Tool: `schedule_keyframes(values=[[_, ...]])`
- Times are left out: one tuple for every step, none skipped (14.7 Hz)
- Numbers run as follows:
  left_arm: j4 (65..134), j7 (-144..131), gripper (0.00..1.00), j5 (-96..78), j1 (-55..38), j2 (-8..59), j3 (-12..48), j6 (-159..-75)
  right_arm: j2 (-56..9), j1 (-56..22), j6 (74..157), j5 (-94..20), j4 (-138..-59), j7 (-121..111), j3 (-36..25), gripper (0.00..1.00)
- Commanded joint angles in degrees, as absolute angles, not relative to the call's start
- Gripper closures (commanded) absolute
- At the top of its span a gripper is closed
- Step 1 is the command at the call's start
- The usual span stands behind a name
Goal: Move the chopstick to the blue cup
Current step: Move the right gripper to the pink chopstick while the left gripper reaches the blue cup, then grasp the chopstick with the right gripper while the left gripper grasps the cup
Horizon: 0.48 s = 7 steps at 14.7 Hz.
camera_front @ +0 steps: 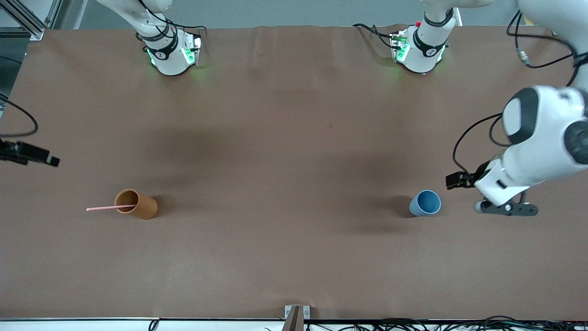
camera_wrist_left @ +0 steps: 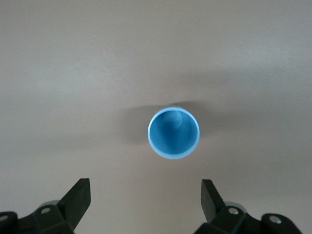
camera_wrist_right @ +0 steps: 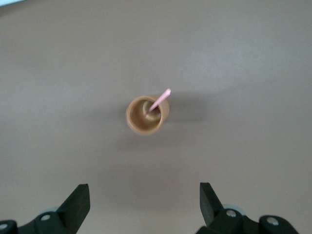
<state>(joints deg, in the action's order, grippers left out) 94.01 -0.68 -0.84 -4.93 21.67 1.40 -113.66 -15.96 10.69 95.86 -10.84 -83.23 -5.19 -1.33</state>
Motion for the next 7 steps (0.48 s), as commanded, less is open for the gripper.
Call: schedule_keyframes(values=[[102.3,-0.1,0.00,-1.8,-5.2,20.8,1.3,-124.5,-21.7,11.8,99.7,-14.9,-82.2,-5.7,-0.7,0.05],[103.2,0.3,0.00,-1.7,-4.9,22.1,1.3,-127.5,-23.7,12.1,100.8,-15.6,-82.1,-5.8,-0.7,0.05],[102.9,0.3,0.00,-1.7,-5.0,23.9,1.3,-129.2,-25.3,12.0,102.0,-15.5,-82.0,-5.8,-0.7,0.05],[102.9,0.2,0.00,-1.8,-4.9,25.3,1.3,-131.1,-26.8,12.0,104.2,-15.4,-81.9,-5.9,-0.7,0.06],[103.1,-0.6,0.00,-1.8,-5.0,26.1,1.3,-133.0,-28.1,12.2,106.1,-15.5,-81.9,-5.9,-0.7,0.07],[103.4,-1.0,0.00,-1.8,-5.3,26.6,1.4,-133.7,-29.2,12.1,107.1,-15.5,-81.9,-5.8,-0.7,0.08],[104.0,-0.8,0.00,-1.8,-5.1,26.8,1.4,-133.7,-30.4,12.1,108.3,-15.5,-81.8,-5.7,-0.7,0.10]])
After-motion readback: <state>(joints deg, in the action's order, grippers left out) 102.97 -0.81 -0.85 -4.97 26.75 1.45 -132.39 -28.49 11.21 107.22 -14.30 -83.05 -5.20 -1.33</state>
